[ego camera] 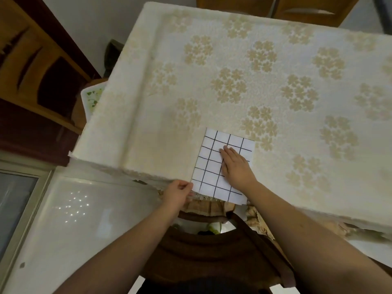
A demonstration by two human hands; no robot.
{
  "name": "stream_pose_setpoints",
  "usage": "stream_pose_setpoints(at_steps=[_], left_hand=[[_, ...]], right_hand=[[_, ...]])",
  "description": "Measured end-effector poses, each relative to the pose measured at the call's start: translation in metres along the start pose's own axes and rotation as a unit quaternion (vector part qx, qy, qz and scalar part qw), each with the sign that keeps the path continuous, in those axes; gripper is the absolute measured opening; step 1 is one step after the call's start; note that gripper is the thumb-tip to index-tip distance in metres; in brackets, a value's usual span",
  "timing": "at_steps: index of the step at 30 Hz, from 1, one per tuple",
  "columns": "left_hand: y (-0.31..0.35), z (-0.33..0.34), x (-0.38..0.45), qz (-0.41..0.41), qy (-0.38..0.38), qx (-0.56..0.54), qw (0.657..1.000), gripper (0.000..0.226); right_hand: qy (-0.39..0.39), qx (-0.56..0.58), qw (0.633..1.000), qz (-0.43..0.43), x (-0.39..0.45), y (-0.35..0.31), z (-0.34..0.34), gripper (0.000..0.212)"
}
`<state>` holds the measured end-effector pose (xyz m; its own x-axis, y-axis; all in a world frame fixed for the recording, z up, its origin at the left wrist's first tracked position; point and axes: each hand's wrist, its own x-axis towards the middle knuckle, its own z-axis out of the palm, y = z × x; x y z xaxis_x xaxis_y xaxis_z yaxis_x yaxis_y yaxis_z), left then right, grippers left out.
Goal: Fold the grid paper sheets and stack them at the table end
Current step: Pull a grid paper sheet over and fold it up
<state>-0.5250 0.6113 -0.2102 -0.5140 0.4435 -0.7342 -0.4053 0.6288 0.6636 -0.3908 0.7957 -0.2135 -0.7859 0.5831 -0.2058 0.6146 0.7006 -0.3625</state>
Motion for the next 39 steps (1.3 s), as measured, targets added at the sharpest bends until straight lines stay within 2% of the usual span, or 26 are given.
stream_pose_setpoints(at_steps=[3, 5, 8, 9, 12, 14, 19, 23, 27, 31, 34, 37, 39], left_hand=[[-0.005, 0.000, 0.001, -0.014, -0.028, 0.015, 0.999, 0.013], [-0.008, -0.001, 0.000, -0.034, -0.056, 0.021, 0.998, 0.020], [-0.008, -0.004, -0.008, -0.056, -0.108, 0.010, 0.993, 0.016], [-0.008, -0.005, -0.012, -0.056, -0.122, 0.026, 0.991, 0.016], [-0.012, -0.010, -0.019, -0.049, -0.158, 0.163, 0.973, 0.019], [-0.013, -0.012, -0.019, -0.051, -0.151, 0.183, 0.970, 0.019], [-0.002, -0.007, -0.017, 0.002, -0.075, 0.086, 0.993, 0.020], [-0.005, -0.002, -0.015, 0.007, -0.098, 0.116, 0.988, 0.025], [-0.005, -0.003, -0.013, 0.024, -0.091, 0.173, 0.980, 0.021], [0.006, -0.008, -0.015, 0.143, 0.001, 0.299, 0.943, 0.040], [0.025, -0.006, -0.012, 0.223, 0.036, 0.309, 0.924, 0.034], [0.050, 0.005, 0.000, 0.255, 0.027, 0.309, 0.916, 0.017], [0.062, 0.014, 0.012, 0.249, 0.021, 0.310, 0.917, 0.024]], right_hand=[[-0.019, -0.006, 1.000, 0.007, -0.004, 0.002, 0.002, 0.059], [-0.028, -0.008, 0.999, 0.016, -0.004, 0.001, 0.003, 0.056], [-0.041, -0.005, 0.999, 0.026, -0.002, -0.001, 0.003, 0.054], [-0.048, -0.004, 0.998, 0.028, -0.001, -0.001, 0.002, 0.055], [-0.054, -0.008, 0.998, 0.027, -0.002, -0.001, 0.001, 0.055], [-0.056, -0.012, 0.998, 0.025, -0.002, -0.002, -0.001, 0.055], [-0.064, 0.002, 0.997, 0.033, -0.002, -0.005, -0.004, 0.055], [-0.060, 0.017, 0.998, 0.027, -0.005, -0.004, -0.006, 0.055], [-0.068, 0.007, 0.997, 0.036, -0.009, 0.003, -0.010, 0.056], [0.018, 0.049, 0.998, 0.045, -0.019, 0.009, -0.014, 0.062], [0.122, 0.083, 0.983, 0.111, -0.027, 0.014, -0.017, 0.046], [0.164, 0.179, 0.941, 0.236, -0.035, 0.020, -0.023, 0.038], [0.169, 0.248, 0.902, 0.312, -0.041, 0.024, -0.029, 0.037]])
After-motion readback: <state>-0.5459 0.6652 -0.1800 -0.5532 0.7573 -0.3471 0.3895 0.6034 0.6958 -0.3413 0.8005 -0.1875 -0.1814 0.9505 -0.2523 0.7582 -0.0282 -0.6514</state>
